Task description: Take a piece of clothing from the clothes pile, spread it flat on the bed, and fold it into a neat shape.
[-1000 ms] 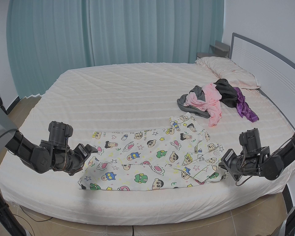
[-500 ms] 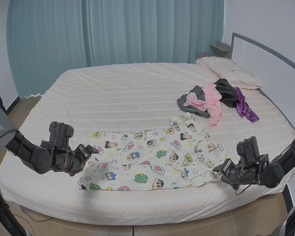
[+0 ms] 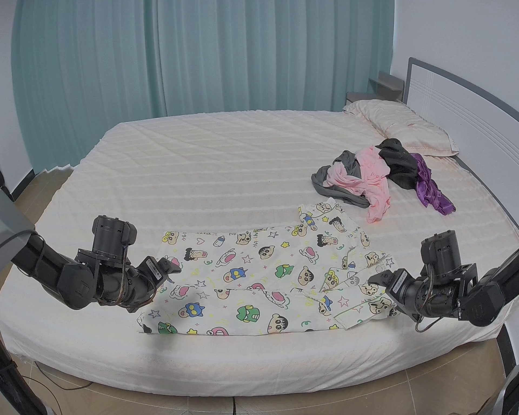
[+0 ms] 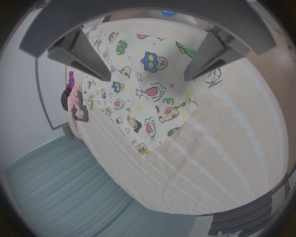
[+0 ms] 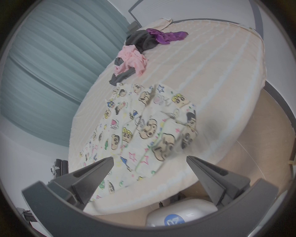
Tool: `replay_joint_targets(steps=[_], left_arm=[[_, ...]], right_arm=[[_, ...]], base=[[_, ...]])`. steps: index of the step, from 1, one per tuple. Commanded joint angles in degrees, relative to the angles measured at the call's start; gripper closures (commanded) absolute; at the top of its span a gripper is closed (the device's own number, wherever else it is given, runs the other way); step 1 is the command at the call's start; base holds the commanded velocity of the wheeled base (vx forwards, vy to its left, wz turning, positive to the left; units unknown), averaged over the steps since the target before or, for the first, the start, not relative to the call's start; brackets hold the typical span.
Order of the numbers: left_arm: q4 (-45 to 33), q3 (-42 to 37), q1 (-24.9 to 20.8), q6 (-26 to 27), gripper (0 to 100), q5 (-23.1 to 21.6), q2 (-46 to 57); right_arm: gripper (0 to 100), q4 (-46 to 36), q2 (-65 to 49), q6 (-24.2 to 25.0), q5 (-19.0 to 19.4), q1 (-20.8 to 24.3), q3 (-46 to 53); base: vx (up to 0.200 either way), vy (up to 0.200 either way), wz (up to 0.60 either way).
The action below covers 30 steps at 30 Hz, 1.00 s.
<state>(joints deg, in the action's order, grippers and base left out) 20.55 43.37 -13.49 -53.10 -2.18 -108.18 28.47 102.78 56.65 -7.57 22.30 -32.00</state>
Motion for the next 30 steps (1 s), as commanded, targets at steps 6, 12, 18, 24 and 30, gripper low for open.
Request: replay_joint_targets(steps=[6,12,18,24,30], left_arm=[[0.1,0.3,0.0,-2.7,0,0.3,0.4],[0.0,0.5,0.0,-2.7,0,0.3,-0.1],[0.0,0.4,0.0,-2.5,0,0.3,-0.1],[0.0,0.4,0.0,-2.5,0,0.4,-0.2],[0.0,0.3,0.1,-2.5,0,0.4,-0.2]], right_arm=[[0,0.1,2.5,-0.6,2.6,-3.7,-3.9],[0,0.3,1.9,-2.2,2.1,-3.7,-3.3],[0,0.3,1.7,-2.4,1.6,-3.5,-3.2],[0,0.2,1.5,-2.5,1.3,-3.5,-3.2],[0,0.3,1.4,-2.5,1.2,-2.5,-2.6]], base=[[0.167,0.0,0.0],[0.2,0.0,0.0],[0.2,0.0,0.0],[0.133,0.0,0.0],[0.0,0.0,0.0]])
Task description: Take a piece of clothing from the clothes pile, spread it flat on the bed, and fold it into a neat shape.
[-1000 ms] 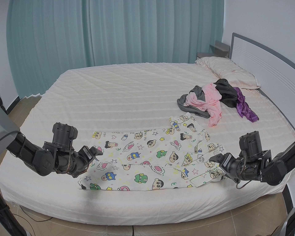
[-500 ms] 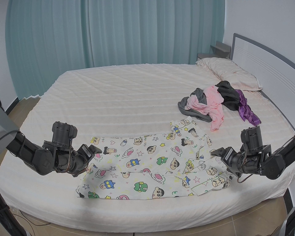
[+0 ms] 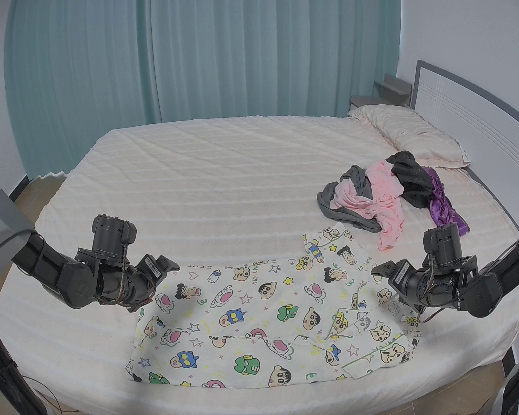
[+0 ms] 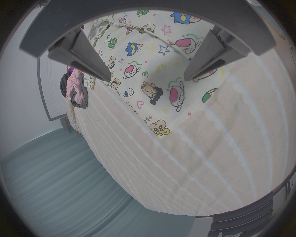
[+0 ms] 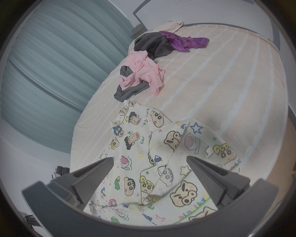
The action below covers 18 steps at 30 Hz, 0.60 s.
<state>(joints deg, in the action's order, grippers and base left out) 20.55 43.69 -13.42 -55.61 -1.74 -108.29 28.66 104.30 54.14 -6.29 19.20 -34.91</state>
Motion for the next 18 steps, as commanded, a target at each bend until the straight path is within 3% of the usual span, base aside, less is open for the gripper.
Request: replay_joint_targets(steps=[1,16,18], left_arm=[[0.0,0.0,0.0,0.0,0,0.0,-0.1],[0.1,0.7,0.0,-1.3,0,0.7,-1.0],[0.5,0.7,0.1,-1.3,0,0.6,-1.1]], right_arm=[[0,0.0,-0.2,0.0,0.0,0.8,0.4],[0,0.1,-0.1,0.0,0.0,0.8,0.5],[0,0.1,-0.1,0.0,0.0,0.8,0.5]], base=[[0.0,0.0,0.0],[0.0,0.0,0.0],[0.2,0.0,0.0]])
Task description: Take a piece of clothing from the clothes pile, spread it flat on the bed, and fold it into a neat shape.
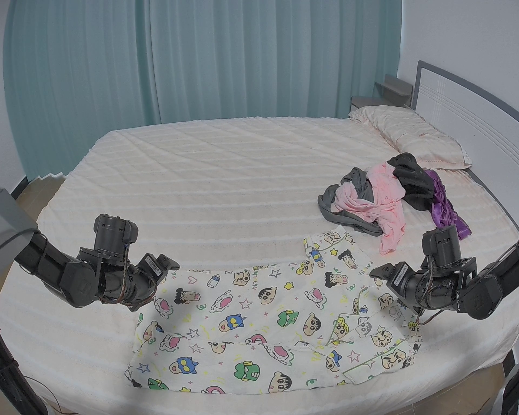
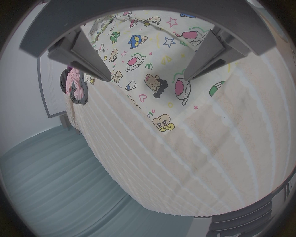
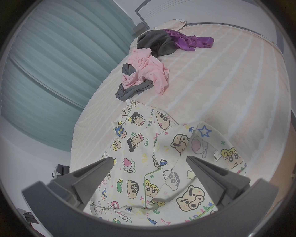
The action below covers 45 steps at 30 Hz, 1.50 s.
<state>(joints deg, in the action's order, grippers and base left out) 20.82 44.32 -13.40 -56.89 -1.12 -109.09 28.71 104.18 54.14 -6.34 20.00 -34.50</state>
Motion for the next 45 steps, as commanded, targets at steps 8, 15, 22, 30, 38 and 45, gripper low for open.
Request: replay_joint_targets(steps=[8,15,22,30,38,45], left_arm=[[1.1,-0.2,0.0,0.2,0,0.2,-1.0],[0.9,-0.5,0.3,0.9,0,0.3,-0.7],[0.0,1.6,4.6,10.7,0,0.2,-0.7],[-1.7,8.4,11.0,27.9,0,-7.9,-7.1],[-1.4,12.9,12.2,39.7,0,-13.6,-14.0],[-1.7,17.1,12.1,40.5,0,-13.0,-17.8]], right_arm=[[0,-0.1,0.1,-0.1,0.1,-0.1,0.0],[0,-0.1,0.2,-0.5,0.1,-0.1,0.2],[0,-0.1,0.1,-1.1,0.1,0.2,0.8],[0,-0.1,0.4,-1.9,0.1,0.8,1.7],[0,-0.1,0.6,-2.2,0.2,1.7,2.2],[0,-0.1,0.4,-2.2,0.2,1.8,2.4]], base=[[0.1,0.0,0.0],[0.0,0.0,0.0],[0.0,0.0,0.0],[0.0,0.0,0.0],[0.0,0.0,0.0],[0.0,0.0,0.0]])
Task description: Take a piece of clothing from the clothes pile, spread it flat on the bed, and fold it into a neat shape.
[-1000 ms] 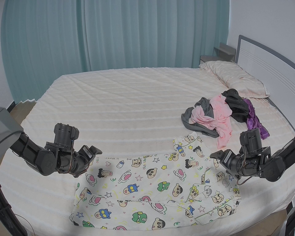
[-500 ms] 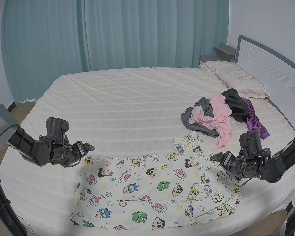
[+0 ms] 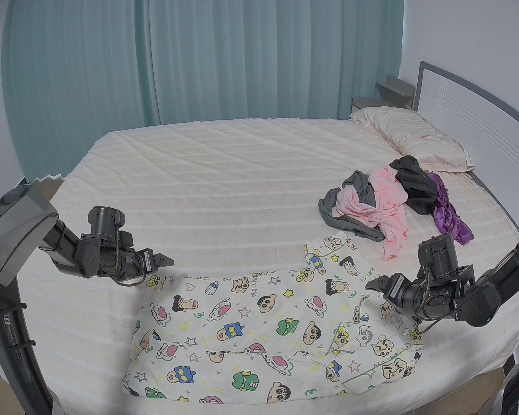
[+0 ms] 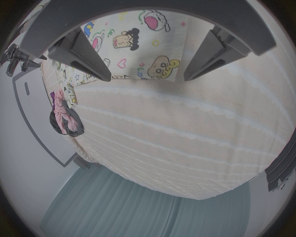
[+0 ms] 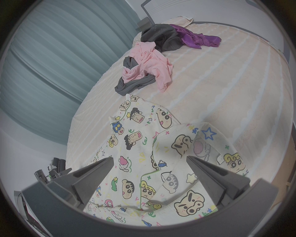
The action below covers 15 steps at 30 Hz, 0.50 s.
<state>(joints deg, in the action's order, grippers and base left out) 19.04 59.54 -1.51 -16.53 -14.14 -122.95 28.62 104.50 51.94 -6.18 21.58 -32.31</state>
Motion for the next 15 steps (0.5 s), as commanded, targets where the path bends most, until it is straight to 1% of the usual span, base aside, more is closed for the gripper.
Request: replay_joint_targets(steps=[1,14,15], left_arm=[[0.3,2.2,0.2,0.2,0,0.0,-4.2],[0.3,2.4,-0.2,0.2,0,-0.1,-5.9],[0.1,2.4,-0.2,0.1,100,0.0,-5.9]], right_arm=[[0,0.0,0.1,-0.1,0.0,0.2,0.3],[0,0.0,0.3,-0.4,0.1,0.2,0.3],[0,0.1,0.4,-0.4,0.2,0.2,0.3]], base=[[0.0,0.0,0.0],[0.0,0.0,0.0],[0.0,0.0,0.0]])
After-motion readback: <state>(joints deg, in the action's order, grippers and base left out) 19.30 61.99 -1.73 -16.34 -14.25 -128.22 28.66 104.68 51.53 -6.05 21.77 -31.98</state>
